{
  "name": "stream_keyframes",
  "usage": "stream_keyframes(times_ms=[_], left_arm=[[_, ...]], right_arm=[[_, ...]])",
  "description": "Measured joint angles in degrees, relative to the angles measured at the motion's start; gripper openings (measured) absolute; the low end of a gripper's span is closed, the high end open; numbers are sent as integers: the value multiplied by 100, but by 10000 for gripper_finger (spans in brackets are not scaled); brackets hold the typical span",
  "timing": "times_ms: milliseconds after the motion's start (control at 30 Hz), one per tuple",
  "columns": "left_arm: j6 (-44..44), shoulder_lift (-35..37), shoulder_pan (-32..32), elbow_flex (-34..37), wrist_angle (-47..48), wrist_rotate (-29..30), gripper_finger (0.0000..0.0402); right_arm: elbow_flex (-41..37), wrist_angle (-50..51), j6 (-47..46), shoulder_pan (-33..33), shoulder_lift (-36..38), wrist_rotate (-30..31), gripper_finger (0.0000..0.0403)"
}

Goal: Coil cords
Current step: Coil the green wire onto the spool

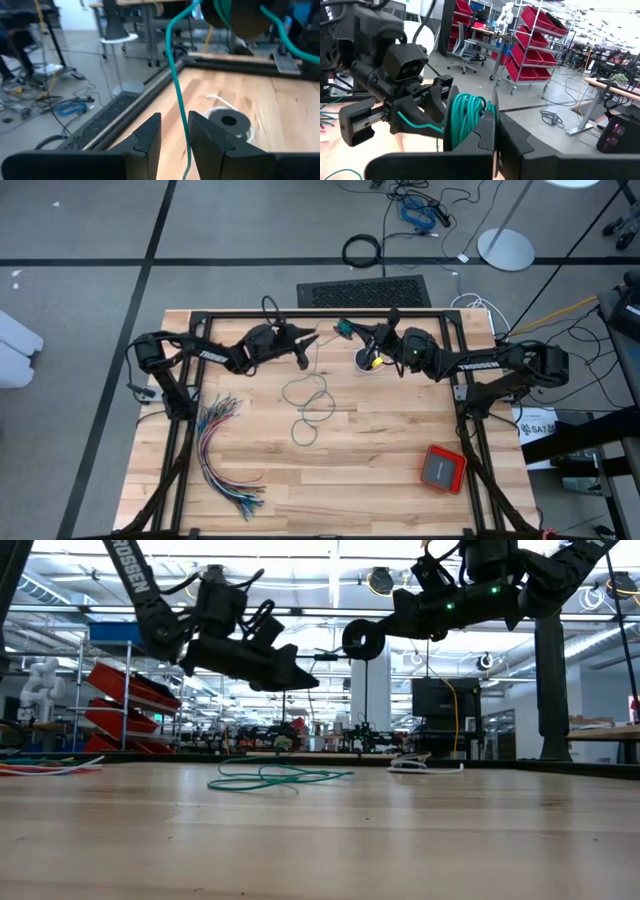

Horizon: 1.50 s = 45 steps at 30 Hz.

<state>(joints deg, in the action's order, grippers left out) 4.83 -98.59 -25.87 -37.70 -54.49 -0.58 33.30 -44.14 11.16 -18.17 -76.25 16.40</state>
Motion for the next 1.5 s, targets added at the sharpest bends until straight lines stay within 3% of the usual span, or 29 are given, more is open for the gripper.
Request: stream_keyframes(times_ms=[367,733,967,1233,1500], left_arm=[[-448,-9,39,377,-511,514,105],[-801,-571,114,375,-834,937,105],[-862,-645,127,347,-1474,752,105],[-705,-634,109,369,-582,941,105],[-733,-623,160,392,-761,223,105]], right_arm=[[0,-82,-2,-24,0,-2,0],[0,-159,-13,-24,-2,-2,0],[0,-155,-17,-24,-2,-2,0],[0,-67,-17,-24,-2,-2,0],[0,-22,7,-24,-2,-4,0]])
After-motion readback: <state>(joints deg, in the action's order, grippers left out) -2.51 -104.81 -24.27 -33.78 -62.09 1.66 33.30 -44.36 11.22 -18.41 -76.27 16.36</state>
